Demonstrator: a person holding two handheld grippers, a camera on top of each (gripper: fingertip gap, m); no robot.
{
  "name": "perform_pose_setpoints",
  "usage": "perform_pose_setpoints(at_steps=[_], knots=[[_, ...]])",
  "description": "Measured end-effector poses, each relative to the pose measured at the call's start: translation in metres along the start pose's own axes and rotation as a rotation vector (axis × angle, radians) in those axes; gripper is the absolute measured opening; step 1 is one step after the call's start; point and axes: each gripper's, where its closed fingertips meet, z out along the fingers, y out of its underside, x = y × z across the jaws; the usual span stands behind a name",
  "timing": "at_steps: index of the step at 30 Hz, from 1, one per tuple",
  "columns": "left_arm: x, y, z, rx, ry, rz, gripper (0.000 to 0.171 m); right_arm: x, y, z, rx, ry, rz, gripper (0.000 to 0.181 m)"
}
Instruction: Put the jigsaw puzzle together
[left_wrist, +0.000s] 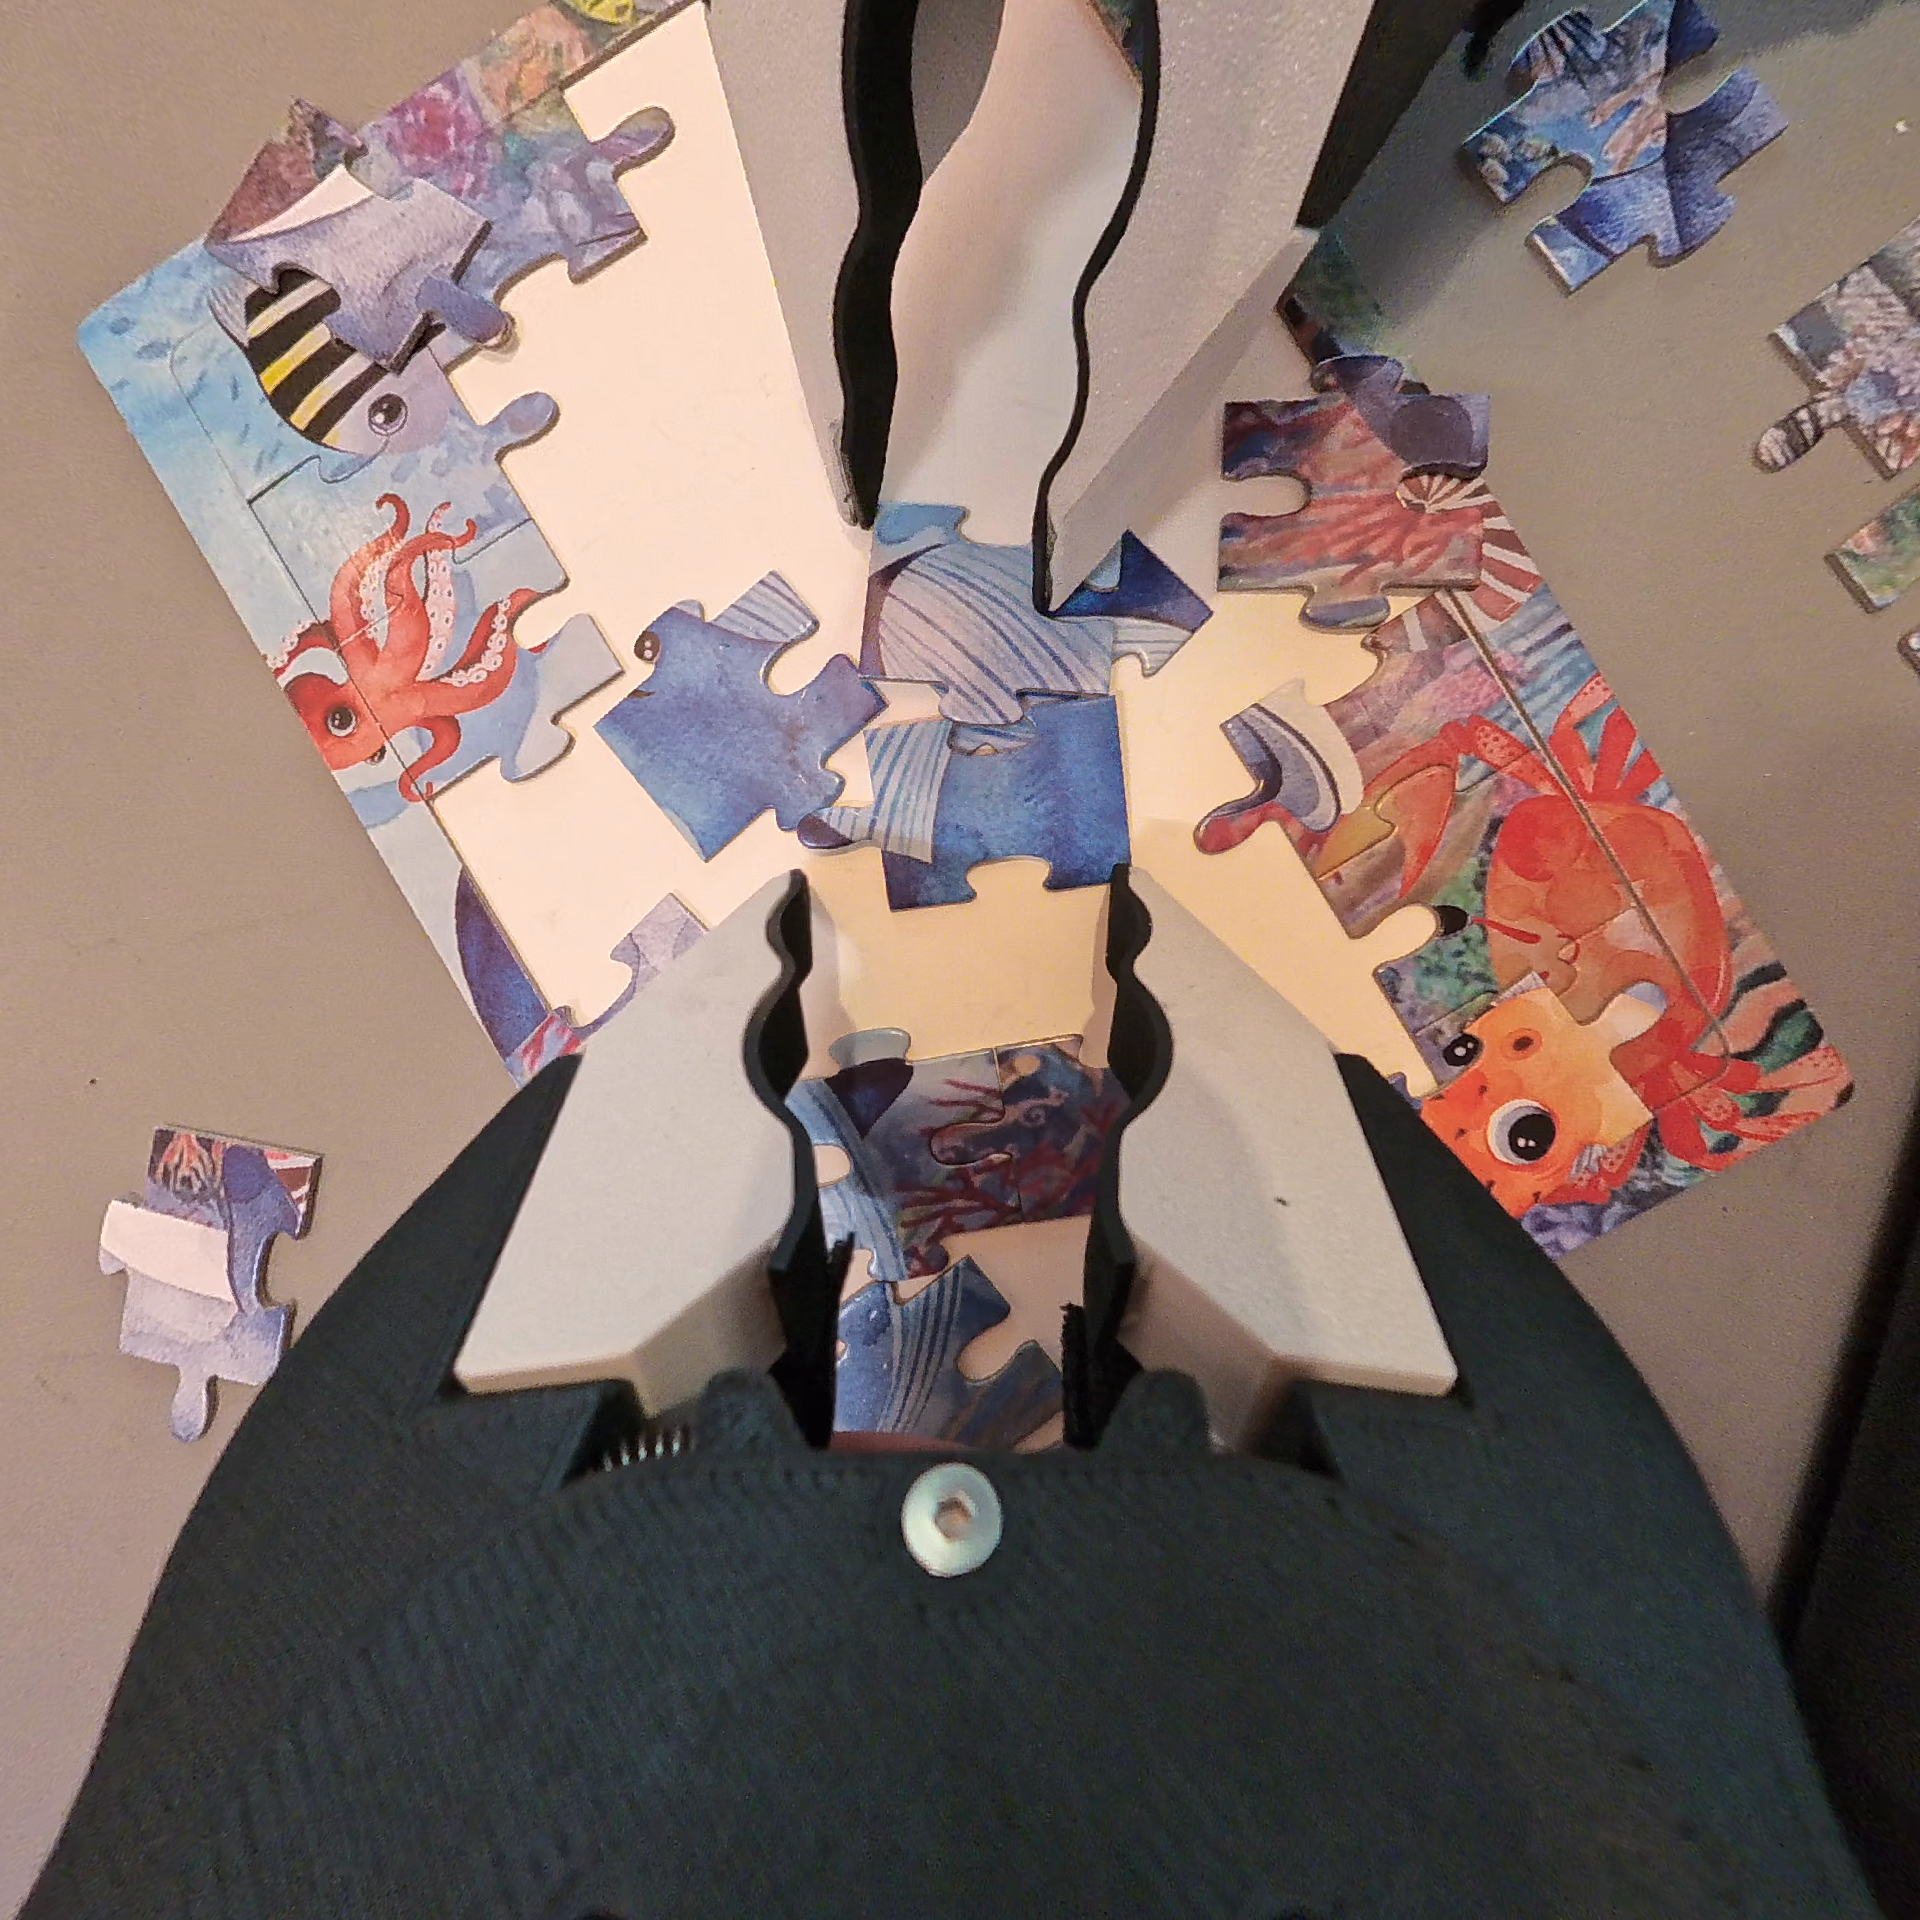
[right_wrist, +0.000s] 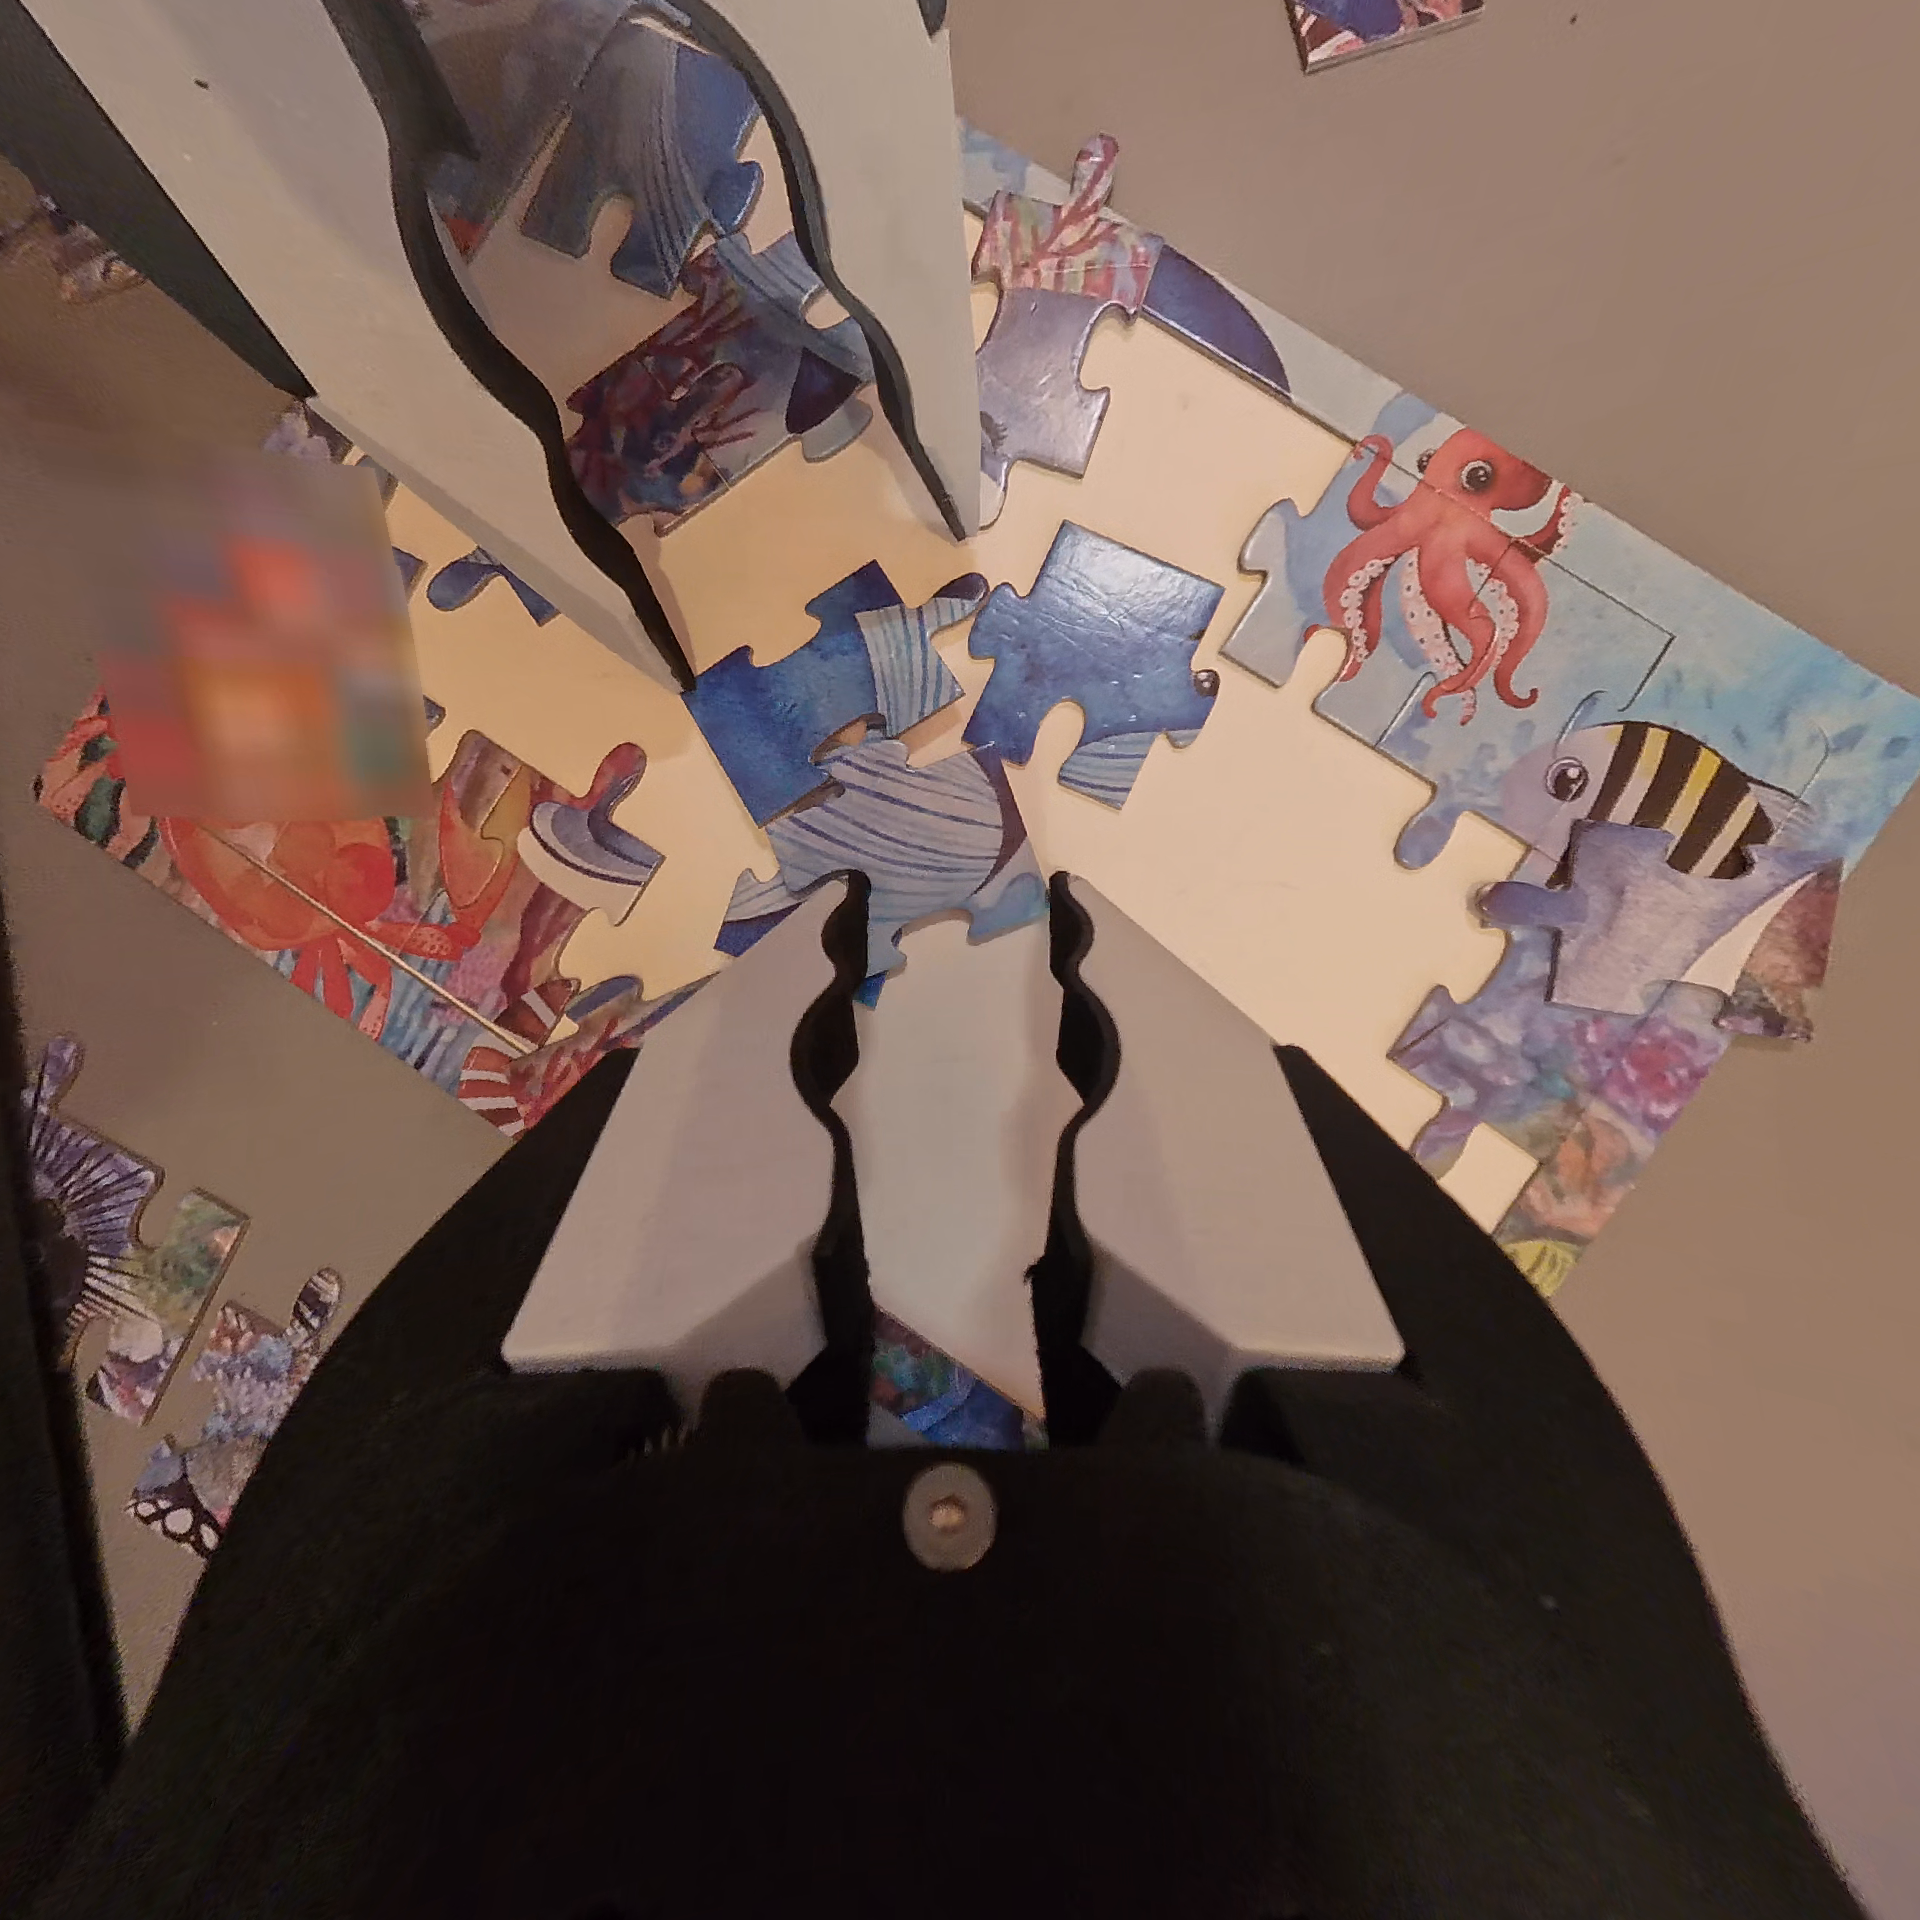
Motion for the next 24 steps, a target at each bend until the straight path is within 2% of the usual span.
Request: perform_pose_setpoints(at_steps=[12, 18, 24], knots=[[0.01, -0.005, 0.001, 0.019, 0.054, 0.011, 0.049, 0.002, 0.001, -0.006, -0.002, -0.001, 0.001, 0.032], [0.018, -0.009, 0.002, 0.028, 0.091, 0.03, 0.045, 0.006, -0.013, -0.018, 0.069, 0.016, 0.02, 0.032], [0.027, -0.013, 0.002, 0.036, 0.118, 0.075, 0.045, 0.008, -0.019, -0.012, 0.084, 0.036, 0.044, 0.032]])
